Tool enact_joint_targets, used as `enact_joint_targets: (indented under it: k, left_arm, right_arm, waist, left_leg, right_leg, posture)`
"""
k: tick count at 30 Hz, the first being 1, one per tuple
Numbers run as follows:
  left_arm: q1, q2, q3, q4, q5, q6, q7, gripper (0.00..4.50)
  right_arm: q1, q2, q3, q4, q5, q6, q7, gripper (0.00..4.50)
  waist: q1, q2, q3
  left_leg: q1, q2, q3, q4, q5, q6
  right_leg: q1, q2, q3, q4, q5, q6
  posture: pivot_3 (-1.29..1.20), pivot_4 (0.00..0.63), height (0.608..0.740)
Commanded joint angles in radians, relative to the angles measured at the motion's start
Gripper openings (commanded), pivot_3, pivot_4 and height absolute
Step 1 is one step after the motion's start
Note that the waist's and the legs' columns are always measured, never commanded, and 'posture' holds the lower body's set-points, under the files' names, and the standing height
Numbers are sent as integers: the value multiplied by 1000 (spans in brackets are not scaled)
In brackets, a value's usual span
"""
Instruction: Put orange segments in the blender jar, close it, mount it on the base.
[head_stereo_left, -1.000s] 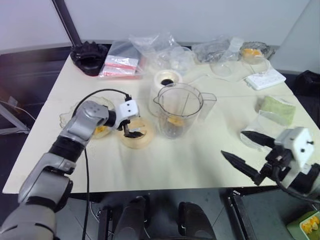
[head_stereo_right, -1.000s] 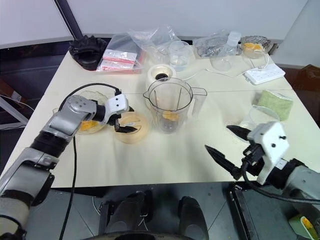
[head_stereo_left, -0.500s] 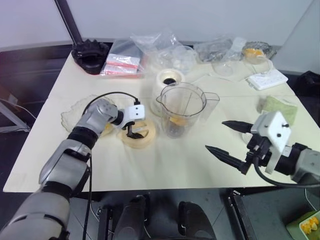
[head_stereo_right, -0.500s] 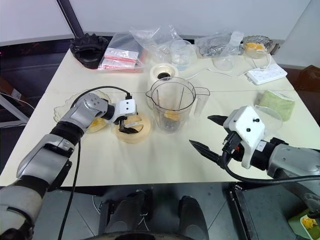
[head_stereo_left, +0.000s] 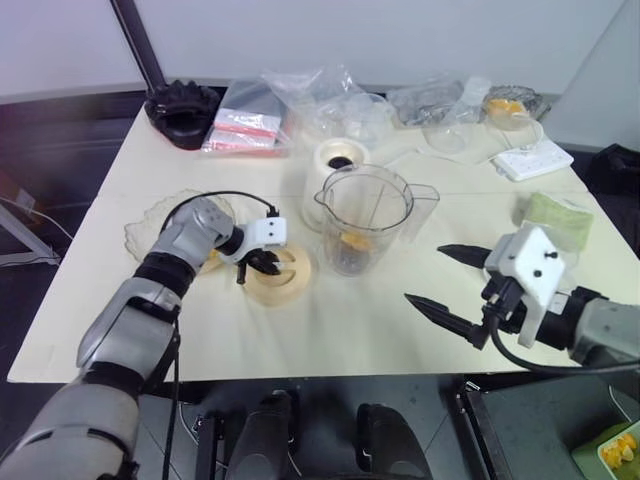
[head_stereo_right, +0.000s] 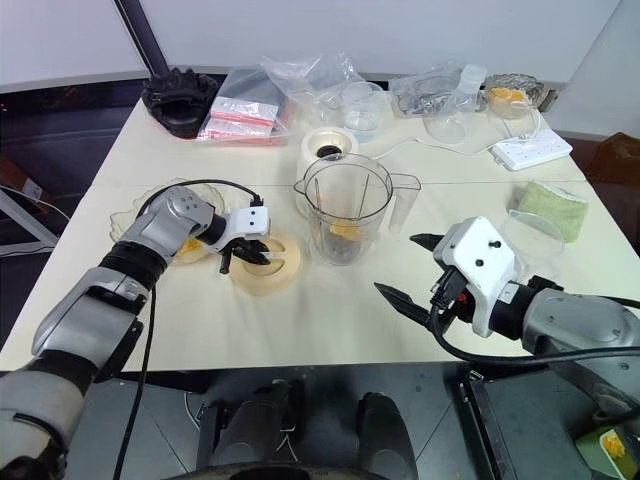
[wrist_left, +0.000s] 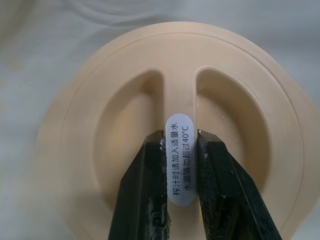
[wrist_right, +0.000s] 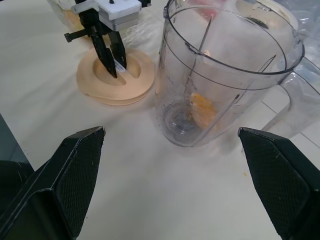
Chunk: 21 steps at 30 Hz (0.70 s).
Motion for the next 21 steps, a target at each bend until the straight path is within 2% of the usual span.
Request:
enact_joint_targets:
  k: [1,5,12,16,21]
  left_arm:
    - [-15,-4,21,-14,3,20,6,249]
    - [-45,25,61,-135,-43,70,-51,249]
    - [-11,135,92,-495,-100,216,-167,249]
    - [8,267,102,-695,-101,303,-239,249]
    - [-111,321,118,-642,-54,261,-176,249]
  right_arm:
    - [-28,-1,5,1,-22,-9,3,4500]
    - [-37,-6,21,18,-45,-5,16,4500]
    - [-84,-1,80,61,-81,-3,36,4500]
    - [-94,-5,96,93,-119,-16,70,4500]
    - [-115,11,117,122,-161,-31,92,4500]
  waist:
    - [0,0,0]
    - [-1,-1,0]
    - [-4,0,0]
    - [-12,0,0]
    - [-16,0,0]
  left_leg:
    - [0,0,0,0,0,0]
    - [-1,0,0,0,0,0]
    - [-3,0,0,0,0,0]
    - [-3,0,0,0,0,0]
    - [-2,0,0,2,0,0]
  right_leg:
    - [0,0,0,0,0,0]
    - [-1,0,0,0,0,-1]
    - [-3,0,0,0,1,-1]
    - [-3,1,0,1,1,-1]
    - [-1,1,-1,1,0,-1]
  posture:
    - [0,150,740]
    - [0,150,740]
    - [0,150,740]
    - [0,150,740]
    - [0,150,740]
